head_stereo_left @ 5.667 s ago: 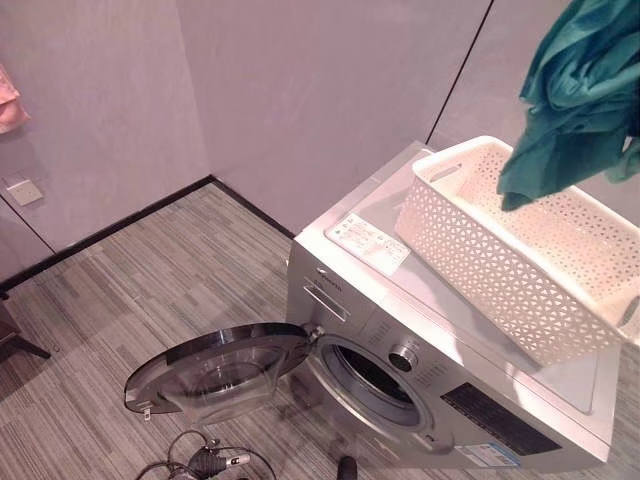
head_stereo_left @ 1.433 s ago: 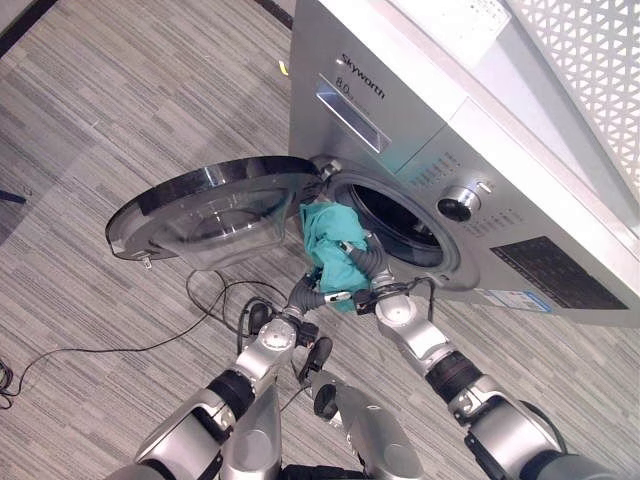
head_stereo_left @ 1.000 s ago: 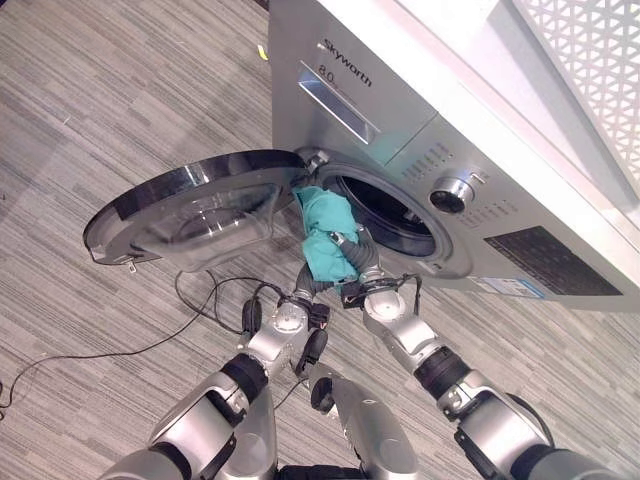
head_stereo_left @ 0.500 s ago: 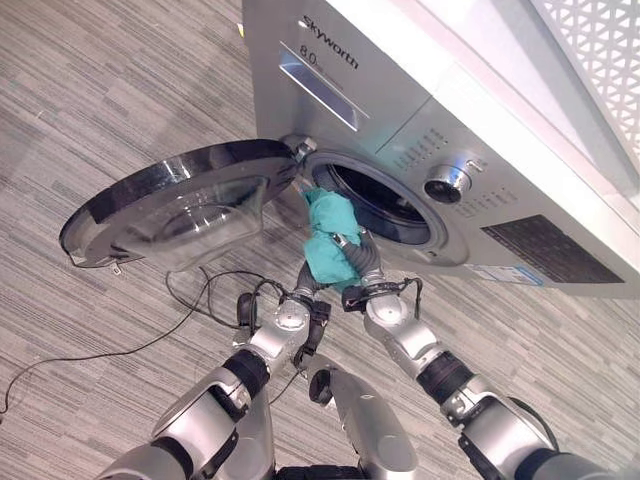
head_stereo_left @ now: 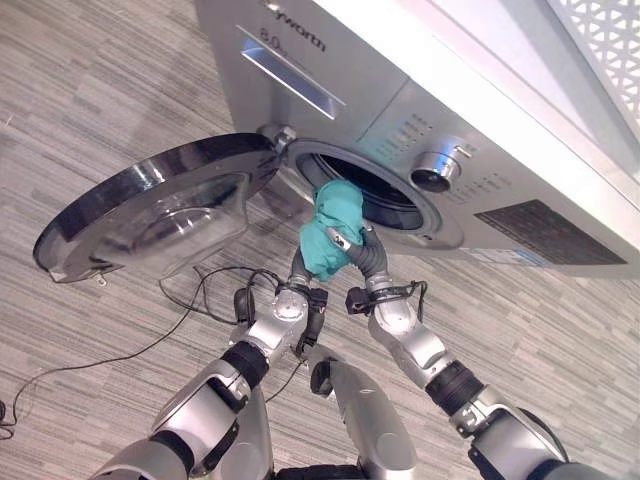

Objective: Grab the laundry basket,head to the washer,open it,put in the laundry and shut it.

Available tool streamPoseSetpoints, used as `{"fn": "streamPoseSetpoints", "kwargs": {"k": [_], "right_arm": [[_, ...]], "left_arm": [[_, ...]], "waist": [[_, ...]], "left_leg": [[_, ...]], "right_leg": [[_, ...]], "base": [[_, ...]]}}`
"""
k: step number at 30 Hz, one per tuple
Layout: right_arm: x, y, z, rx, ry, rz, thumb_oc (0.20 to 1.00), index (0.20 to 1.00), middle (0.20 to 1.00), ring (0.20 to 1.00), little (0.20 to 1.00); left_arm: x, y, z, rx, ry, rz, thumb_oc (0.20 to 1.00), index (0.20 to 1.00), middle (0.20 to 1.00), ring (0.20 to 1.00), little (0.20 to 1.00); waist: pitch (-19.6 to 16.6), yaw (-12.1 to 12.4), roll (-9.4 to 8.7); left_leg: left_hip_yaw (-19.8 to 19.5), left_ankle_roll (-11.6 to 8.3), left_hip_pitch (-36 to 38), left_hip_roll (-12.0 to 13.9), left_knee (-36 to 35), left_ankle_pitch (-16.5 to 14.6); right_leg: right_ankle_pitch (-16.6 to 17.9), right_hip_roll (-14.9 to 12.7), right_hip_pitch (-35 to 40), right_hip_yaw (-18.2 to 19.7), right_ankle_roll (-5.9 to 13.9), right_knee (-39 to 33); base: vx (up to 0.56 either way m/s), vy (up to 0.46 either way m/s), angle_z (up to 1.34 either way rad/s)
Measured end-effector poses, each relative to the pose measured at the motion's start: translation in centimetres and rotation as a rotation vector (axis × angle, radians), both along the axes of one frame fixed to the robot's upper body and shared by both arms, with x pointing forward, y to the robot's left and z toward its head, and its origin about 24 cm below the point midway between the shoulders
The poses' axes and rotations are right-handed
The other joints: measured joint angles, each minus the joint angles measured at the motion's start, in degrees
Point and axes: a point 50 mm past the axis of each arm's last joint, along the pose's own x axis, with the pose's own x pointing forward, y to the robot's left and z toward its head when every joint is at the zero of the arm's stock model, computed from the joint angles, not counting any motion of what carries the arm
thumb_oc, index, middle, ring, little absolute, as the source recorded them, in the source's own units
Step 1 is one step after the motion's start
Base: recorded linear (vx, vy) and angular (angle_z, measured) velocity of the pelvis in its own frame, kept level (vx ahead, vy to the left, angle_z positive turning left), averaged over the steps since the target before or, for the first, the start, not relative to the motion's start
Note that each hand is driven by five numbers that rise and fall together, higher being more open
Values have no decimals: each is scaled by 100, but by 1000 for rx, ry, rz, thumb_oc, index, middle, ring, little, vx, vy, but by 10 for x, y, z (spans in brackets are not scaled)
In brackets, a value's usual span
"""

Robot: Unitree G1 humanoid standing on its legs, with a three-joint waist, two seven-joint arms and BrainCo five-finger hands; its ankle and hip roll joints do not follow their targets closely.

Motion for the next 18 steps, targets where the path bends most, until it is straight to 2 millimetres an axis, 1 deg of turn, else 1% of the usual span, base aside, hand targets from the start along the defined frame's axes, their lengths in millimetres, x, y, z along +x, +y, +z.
{"fn": "streamPoseSetpoints", "kwargs": {"k": [1, 3, 4, 5, 6, 8, 9, 10, 11, 12, 14, 15, 17, 18], "right_arm": [[-9, -4, -11, 20, 24, 3, 1000, 1000, 1000, 1000, 1000], [-20, -10, -26, 35, 68, -1, 1000, 1000, 1000, 1000, 1000], [-34, -18, -47, 49, 147, -6, 1000, 1000, 1000, 1000, 1000], [-38, -22, -54, 49, 176, -8, 1000, 1000, 1000, 1000, 1000], [-48, -29, -67, 48, 229, -9, 1000, 1000, 1000, 1000, 1000], [-63, -39, -83, 40, 295, -8, 1000, 1000, 1000, 1000, 1000], [-73, -50, -88, 15, 317, 15, 1000, 1000, 1000, 1000, 1000], [-80, -58, -91, -9, 325, 25, 1000, 1000, 1000, 1000, 1000], [-91, -75, -98, -67, 357, 26, 1000, 1000, 1000, 1000, 1000], [-98, -86, -103, -117, 377, 25, 1000, 1000, 1000, 1000, 1000], [-116, -114, -115, -243, 430, -12, 1000, 1000, 1000, 1000, 1000], [-125, -125, -121, -299, 456, -34, 1000, 1000, 1000, 1000, 1000], [-141, -150, -138, -383, 559, -139, 1000, 1000, 1000, 1000, 1000], [-142, -154, -142, -396, 575, -165, 1000, 1000, 1000, 1000, 1000]], "left_arm": [[1, 2, 2, -5, -6, 13, 200, 200, 200, 200, 200], [3, 5, 5, -21, -23, 26, 200, 200, 200, 200, 200], [5, 9, 9, -46, -43, 45, 200, 200, 200, 200, 200], [7, 10, 12, -55, -51, 55, 200, 200, 200, 200, 200], [9, 12, 16, -67, -62, 66, 200, 200, 200, 200, 200], [14, 17, 25, -77, -91, 84, 200, 200, 200, 200, 200], [18, 25, 33, -89, -119, 107, 200, 200, 200, 200, 200], [20, 27, 36, -90, -127, 114, 200, 200, 200, 200, 200], [24, 31, 42, -99, -142, 135, 200, 200, 200, 200, 200], [26, 34, 45, -102, -148, 149, 200, 200, 200, 200, 200], [28, 45, 47, -83, -162, 183, 200, 200, 200, 200, 200], [27, 49, 47, -80, -166, 191, 200, 200, 200, 200, 200], [24, 56, 48, -102, -186, 227, 200, 200, 200, 200, 200], [24, 56, 49, -109, -191, 230, 200, 200, 200, 200, 200]], "waist": [[-2, -119, -4], [-7, -224, -11], [-7, -339, -12], [-7, -353, -12], [-12, -401, -20], [-11, -540, -26], [-13, -642, -34], [-13, -661, -38], [-16, -704, -47], [-20, -764, -45], [-24, -842, -59], [-26, -883, -54], [-29, -946, -53], [-29, -970, -53]], "left_leg": [[52, 33, 3, 0, 1, -22], [128, 50, 4, 1, -1, -33], [176, 82, 1, -2, 2, -54], [207, 92, -5, -2, 2, -60], [254, 94, -12, 1, -8, -62], [276, 96, -42, 4, 4, -62], [277, 107, -96, 13, 6, -54], [287, 116, -127, 11, 1, -48], [288, 128, -178, 6, 16, -40], [280, 160, -183, 1, -6, -15], [283, 159, -176, 3, -22, -9], [283, 158, -187, 2, -17, -10], [291, 158, -270, -3, -20, -8], [292, 157, -318, -3, -17, -6]], "right_leg": [[10, -14, -18, 15, 14, 13], [37, -23, -39, 65, 41, 13], [50, -35, -70, 128, 54, 13], [58, -41, -89, 134, 65, 12], [64, -48, -116, 155, 68, 12], [86, -52, -150, 164, 87, -6], [117, -45, -197, 163, 109, -21], [120, -48, -231, 168, 109, -21], [125, -51, -264, 169, 109, -48], [143, -52, -267, 157, 111, -58], [165, -50, -269, 156, 132, -66], [168, -50, -272, 141, 137, -69], [173, -52, -352, 149, 144, -84], [174, -52, -393, 151, 146, -87]], "base": [[-25, 104, -14], [-21, 90, -16], [-11, 45, -20], [-9, 32, -22], [-9, 29, -15], [-4, 31, -8], [13, 13, -3], [0, 0, 0], [0, 0, 0], [0, 0, 0], [0, 0, 0], [0, 0, 0], [0, 0, 0], [-7, 8, -3]]}}
